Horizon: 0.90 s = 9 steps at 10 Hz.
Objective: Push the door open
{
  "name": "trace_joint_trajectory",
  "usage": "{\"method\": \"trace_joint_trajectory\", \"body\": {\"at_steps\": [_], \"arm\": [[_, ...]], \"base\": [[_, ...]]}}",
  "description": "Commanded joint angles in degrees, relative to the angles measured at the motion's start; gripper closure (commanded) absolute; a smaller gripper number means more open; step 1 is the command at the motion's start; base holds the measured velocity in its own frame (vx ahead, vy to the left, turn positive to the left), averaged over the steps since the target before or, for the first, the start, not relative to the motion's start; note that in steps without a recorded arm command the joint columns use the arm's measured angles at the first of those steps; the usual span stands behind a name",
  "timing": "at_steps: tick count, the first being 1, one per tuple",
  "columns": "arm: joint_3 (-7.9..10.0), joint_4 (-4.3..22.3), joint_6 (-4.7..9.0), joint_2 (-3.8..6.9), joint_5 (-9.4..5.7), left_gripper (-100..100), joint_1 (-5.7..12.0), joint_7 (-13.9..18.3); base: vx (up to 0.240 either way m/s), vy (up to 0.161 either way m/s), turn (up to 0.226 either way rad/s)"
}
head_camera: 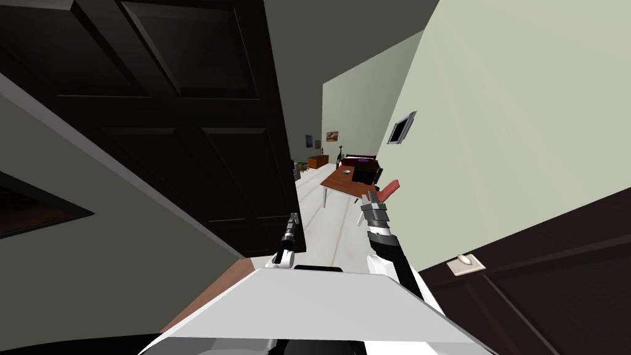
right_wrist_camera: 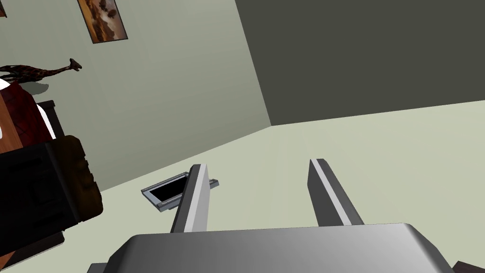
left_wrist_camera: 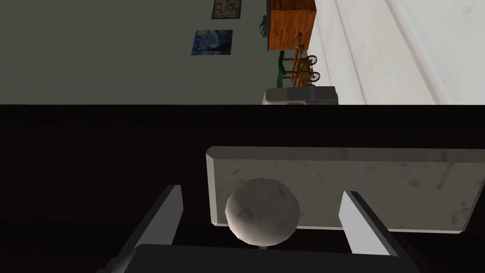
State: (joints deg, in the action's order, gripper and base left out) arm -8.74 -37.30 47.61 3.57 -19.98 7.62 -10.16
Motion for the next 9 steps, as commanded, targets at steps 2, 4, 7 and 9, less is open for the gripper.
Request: {"method": "trace_joint_trajectory", "body": {"at_steps": [2,4,7,9], "arm": [[0.02,0.01,-0.12,0.05,0.00,100,0.05,0.01],[0.02,0.01,-0.12,0.05,0.00,100,0.05,0.01],[0.80,0.21,-0.36,0.38,-0.49,100,0.05,-0.25],[1.60,0.28,-0.43,0.65,-0.98,100,0.16,-0.47]], "base": [[-0.023,0.001,-0.009],[-0.018,0.001,-0.002],[0.030,-0.010,0.016],[0.147,-0.044,0.037]]}}
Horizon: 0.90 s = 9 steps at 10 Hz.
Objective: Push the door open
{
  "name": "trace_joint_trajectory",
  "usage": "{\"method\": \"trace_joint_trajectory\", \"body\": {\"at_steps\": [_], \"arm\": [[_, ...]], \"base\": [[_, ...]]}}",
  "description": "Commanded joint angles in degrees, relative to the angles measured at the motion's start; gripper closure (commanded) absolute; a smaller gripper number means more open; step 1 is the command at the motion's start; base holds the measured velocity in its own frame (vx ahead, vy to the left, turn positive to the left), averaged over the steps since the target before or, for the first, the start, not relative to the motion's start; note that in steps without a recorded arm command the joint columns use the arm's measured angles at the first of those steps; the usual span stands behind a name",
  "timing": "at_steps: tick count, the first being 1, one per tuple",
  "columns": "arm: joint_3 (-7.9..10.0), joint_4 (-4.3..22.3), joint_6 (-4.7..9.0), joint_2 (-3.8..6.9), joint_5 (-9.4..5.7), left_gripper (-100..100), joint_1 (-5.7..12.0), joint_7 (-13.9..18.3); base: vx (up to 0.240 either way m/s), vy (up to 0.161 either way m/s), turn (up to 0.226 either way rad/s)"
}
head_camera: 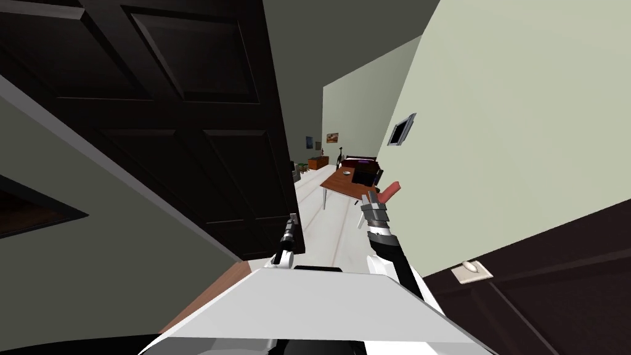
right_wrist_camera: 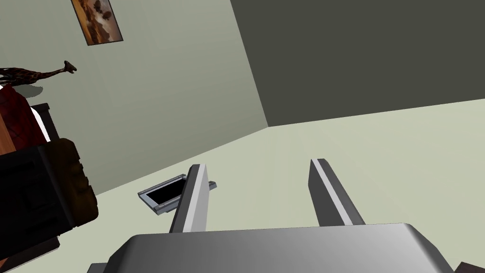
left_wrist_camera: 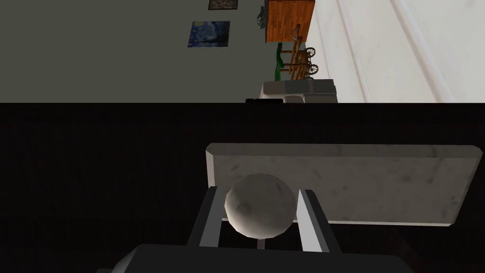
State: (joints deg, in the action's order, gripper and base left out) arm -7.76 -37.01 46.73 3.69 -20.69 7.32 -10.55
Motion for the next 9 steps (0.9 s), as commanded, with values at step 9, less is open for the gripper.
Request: {"method": "trace_joint_trajectory", "body": {"at_steps": [9], "arm": [[6.14,0.47,-0.04,0.98,-3.66,100,1.23,-1.62]], "base": [[0.188,-0.075,0.065]]}}
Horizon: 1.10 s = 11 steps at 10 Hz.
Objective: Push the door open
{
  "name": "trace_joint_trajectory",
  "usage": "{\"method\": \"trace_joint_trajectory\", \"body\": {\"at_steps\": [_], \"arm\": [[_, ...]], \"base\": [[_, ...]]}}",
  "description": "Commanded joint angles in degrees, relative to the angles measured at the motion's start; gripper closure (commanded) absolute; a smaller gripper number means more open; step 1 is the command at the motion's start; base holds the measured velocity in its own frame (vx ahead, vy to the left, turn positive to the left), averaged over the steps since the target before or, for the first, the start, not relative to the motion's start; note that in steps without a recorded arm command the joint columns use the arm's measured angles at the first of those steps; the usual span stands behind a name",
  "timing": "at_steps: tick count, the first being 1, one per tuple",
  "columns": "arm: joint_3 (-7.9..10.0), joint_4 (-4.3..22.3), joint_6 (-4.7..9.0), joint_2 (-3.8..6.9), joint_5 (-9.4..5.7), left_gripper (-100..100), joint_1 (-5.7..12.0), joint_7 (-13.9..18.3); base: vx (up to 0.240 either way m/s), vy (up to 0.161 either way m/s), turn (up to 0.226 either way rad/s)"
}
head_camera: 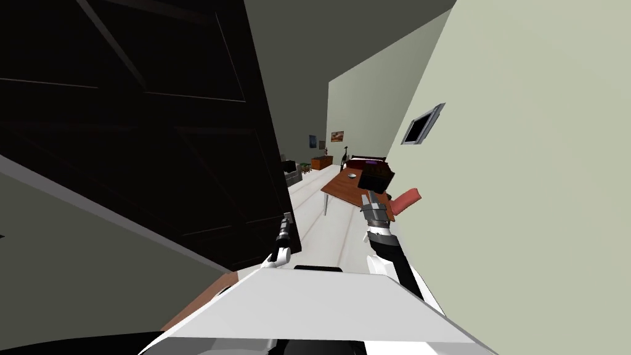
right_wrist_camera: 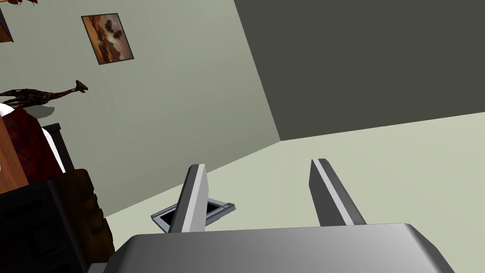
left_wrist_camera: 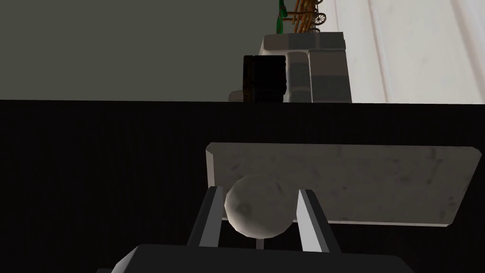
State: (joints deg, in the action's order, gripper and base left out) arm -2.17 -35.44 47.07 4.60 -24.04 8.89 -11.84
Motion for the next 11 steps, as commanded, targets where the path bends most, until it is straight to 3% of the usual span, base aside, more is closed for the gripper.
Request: {"method": "trace_joint_trajectory", "body": {"at_steps": [1,2,8,10,11], "arm": [[0.99,-1.06,-0.42,-0.01,-0.57,100,-0.28,-0.45],[0.58,0.25,0.05,-0.05,-0.35,100,0.15,-0.13],[4.22,0.53,0.57,1.11,-3.18,100,0.24,-1.65],[4.22,0.53,0.57,1.11,-3.18,100,0.24,-1.65],[5.37,0.64,0.70,1.34,-4.08,100,0.24,-2.15]], "base": [[0.175,-0.040,0.060],[0.078,-0.010,0.020],[0.191,-0.029,0.048],[0.121,-0.016,0.016],[0.148,-0.037,0.042]]}}
